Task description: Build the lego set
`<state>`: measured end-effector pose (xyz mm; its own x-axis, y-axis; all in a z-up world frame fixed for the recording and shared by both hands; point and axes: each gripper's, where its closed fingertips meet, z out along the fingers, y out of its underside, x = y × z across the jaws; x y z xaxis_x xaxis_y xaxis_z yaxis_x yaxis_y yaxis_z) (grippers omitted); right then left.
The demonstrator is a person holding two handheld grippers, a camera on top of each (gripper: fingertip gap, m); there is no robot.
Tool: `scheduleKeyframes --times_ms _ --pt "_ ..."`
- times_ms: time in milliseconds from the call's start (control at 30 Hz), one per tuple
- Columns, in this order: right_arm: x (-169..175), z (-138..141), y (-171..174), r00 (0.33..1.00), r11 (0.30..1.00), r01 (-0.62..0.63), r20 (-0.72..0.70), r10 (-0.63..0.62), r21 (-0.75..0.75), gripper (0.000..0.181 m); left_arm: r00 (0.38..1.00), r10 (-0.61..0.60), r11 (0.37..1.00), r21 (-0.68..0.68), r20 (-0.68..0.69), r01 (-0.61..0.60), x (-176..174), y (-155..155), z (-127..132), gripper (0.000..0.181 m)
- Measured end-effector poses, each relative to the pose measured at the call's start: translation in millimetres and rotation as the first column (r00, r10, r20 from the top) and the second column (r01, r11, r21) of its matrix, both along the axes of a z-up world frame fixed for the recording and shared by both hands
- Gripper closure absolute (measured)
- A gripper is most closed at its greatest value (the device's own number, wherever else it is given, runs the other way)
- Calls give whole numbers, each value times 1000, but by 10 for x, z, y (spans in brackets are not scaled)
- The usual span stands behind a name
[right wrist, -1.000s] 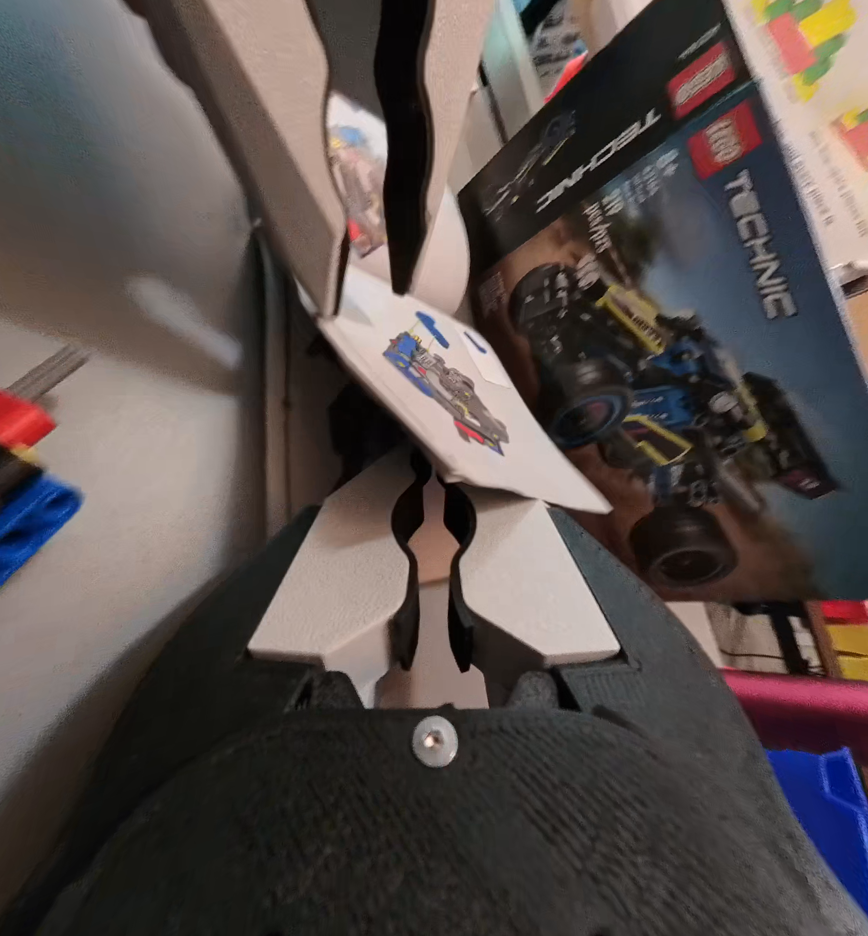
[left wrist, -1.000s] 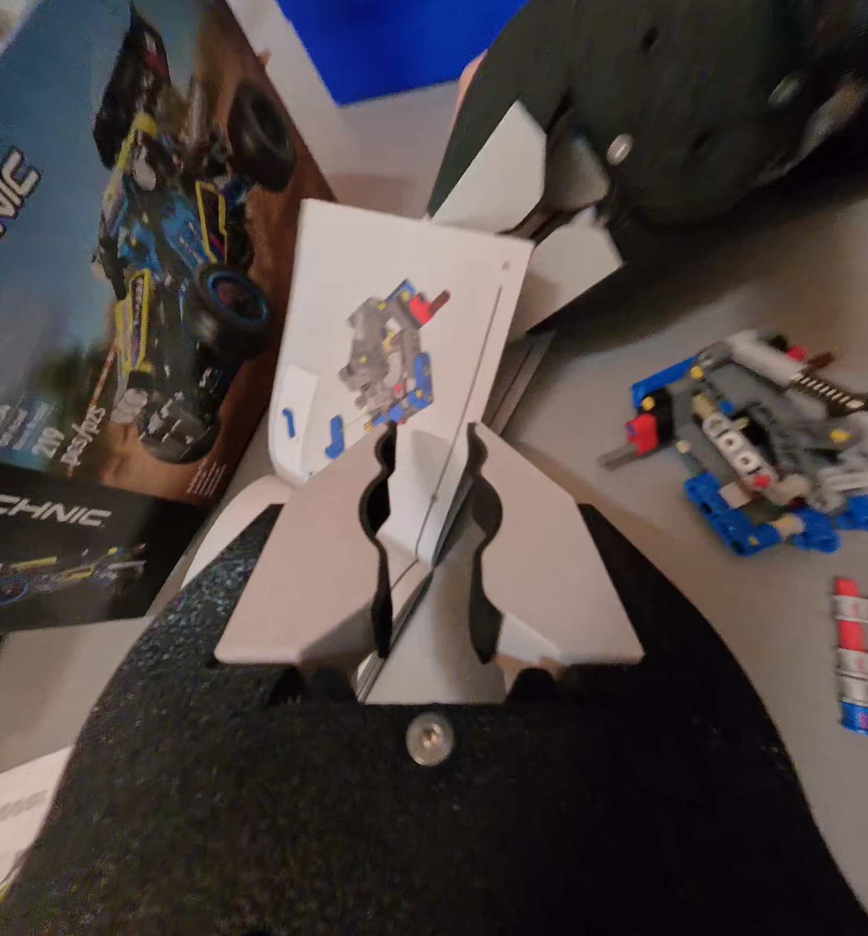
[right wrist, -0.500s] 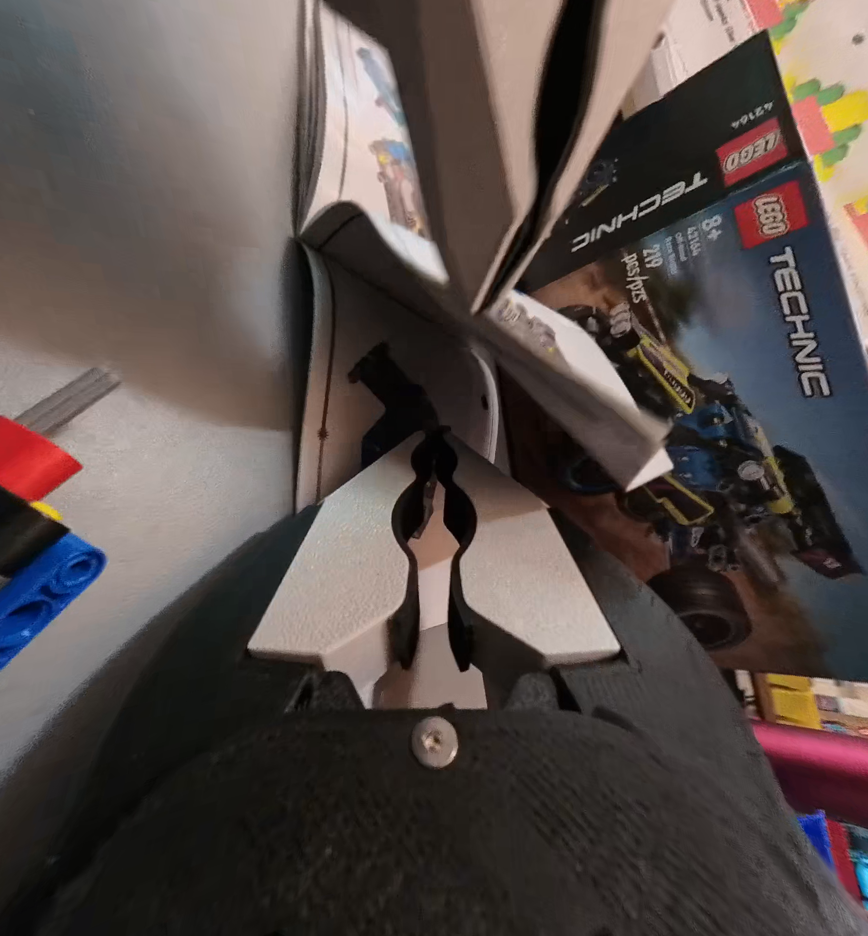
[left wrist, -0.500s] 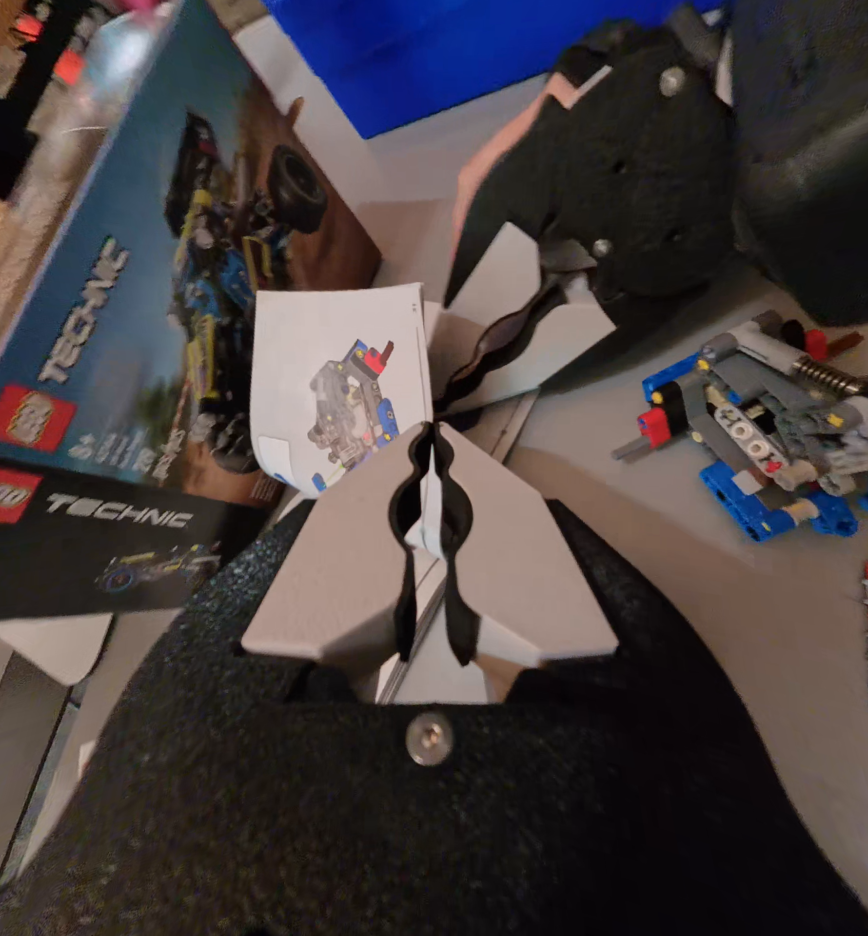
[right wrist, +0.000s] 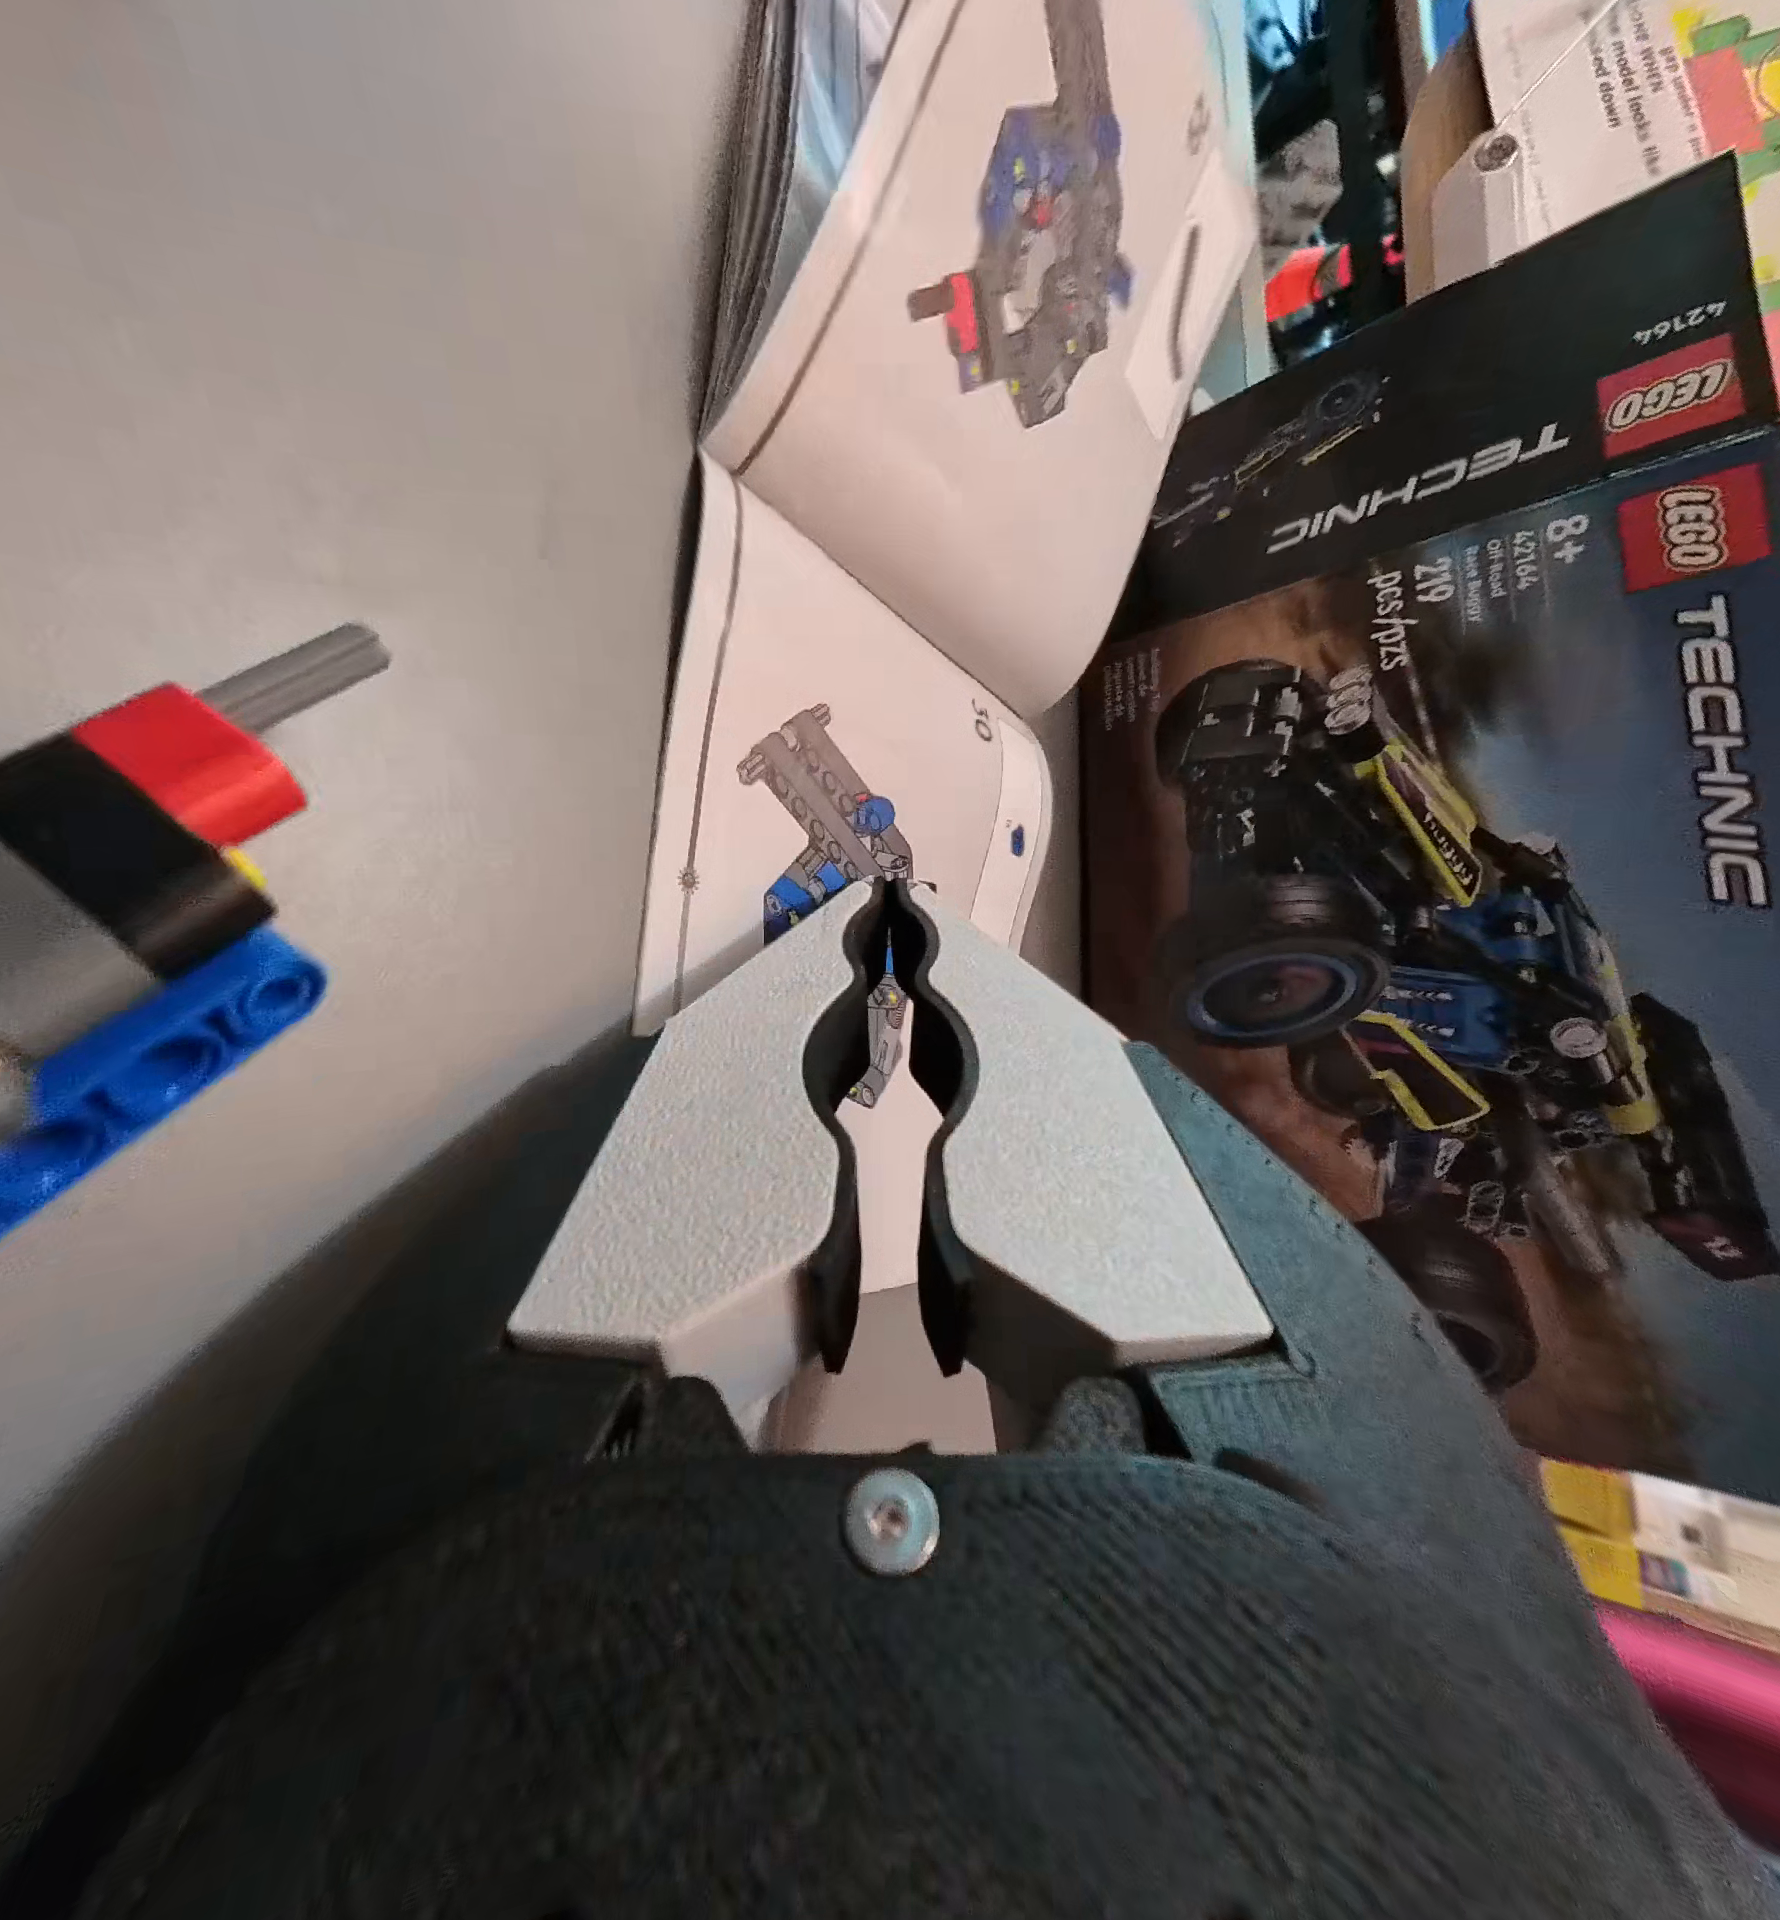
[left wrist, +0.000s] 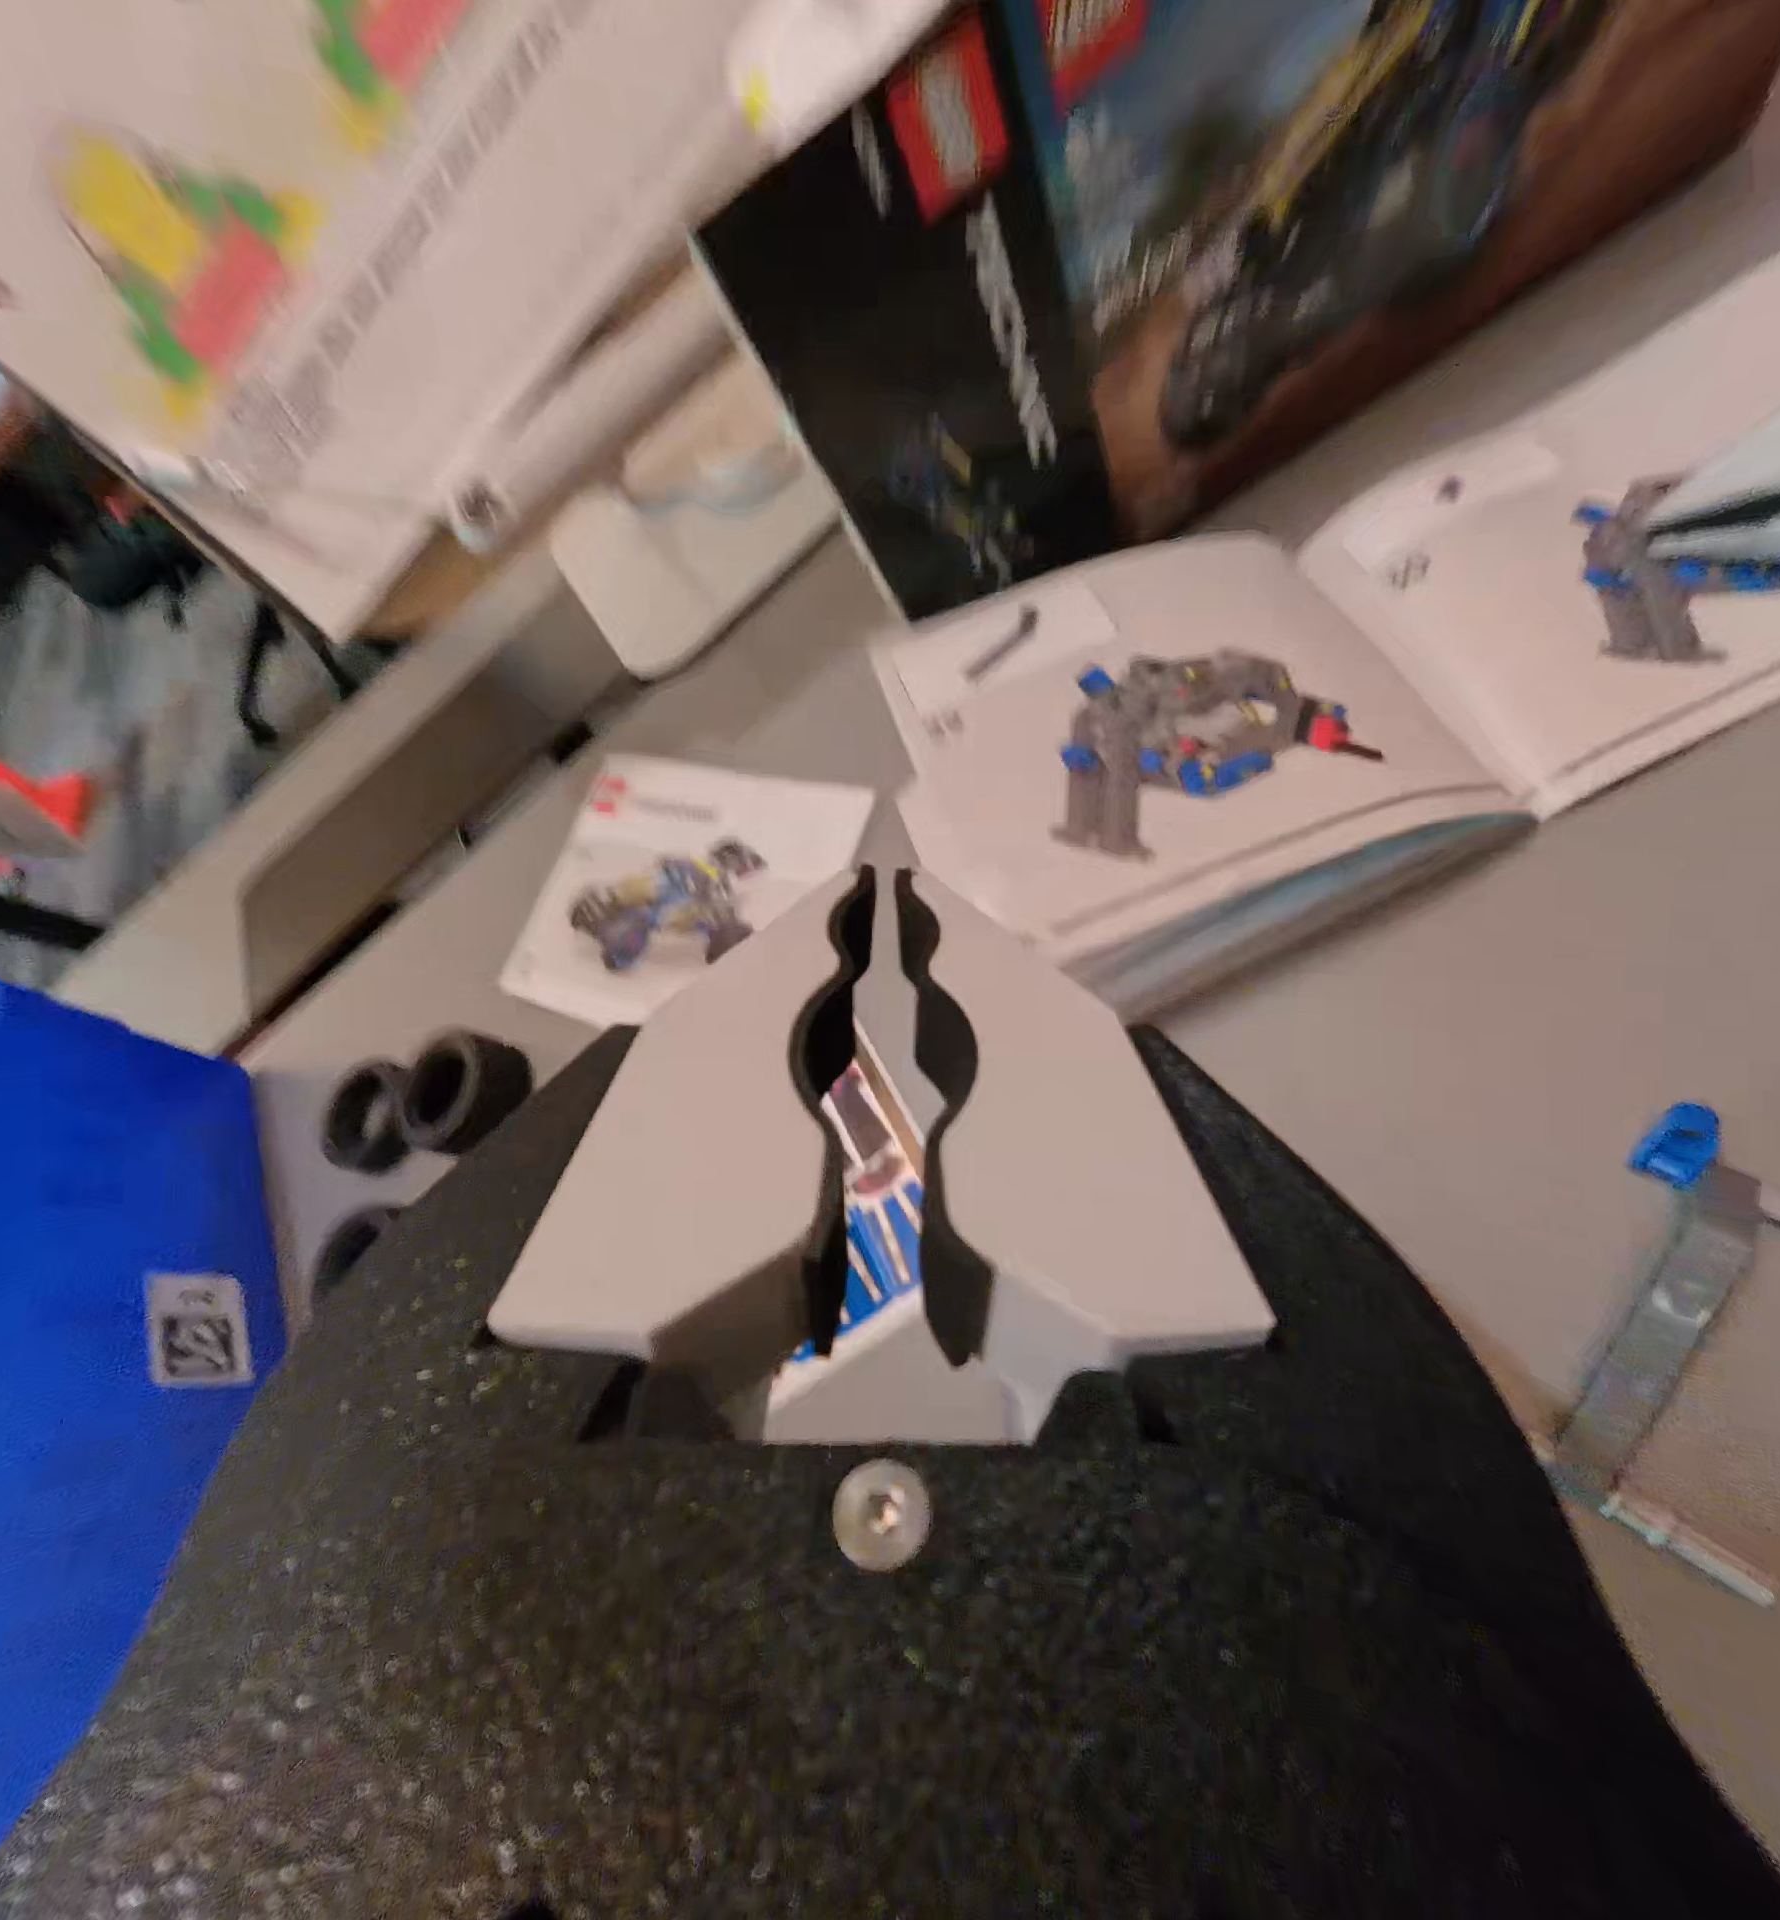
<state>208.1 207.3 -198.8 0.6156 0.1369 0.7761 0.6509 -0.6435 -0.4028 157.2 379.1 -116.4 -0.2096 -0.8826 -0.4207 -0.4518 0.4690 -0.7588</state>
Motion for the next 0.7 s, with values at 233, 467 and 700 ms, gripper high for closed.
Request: scheduleKeyframes --times_ms 233,467,700 --pt "-56 6 -174 996 1000 -27 -82 28 14 181 924 -296 947 50 -242 317 153 -611 -421 181" --pt "-43 16 -177 997 1000 -11 -81 13 25 181 809 -488 859 -16 -327 512 236 -1330 -851 181" --pt "-14 219 -234 981 984 29 -195 6 176 181 820 -549 836 -112 -159 538 354 -1681 -626 181"
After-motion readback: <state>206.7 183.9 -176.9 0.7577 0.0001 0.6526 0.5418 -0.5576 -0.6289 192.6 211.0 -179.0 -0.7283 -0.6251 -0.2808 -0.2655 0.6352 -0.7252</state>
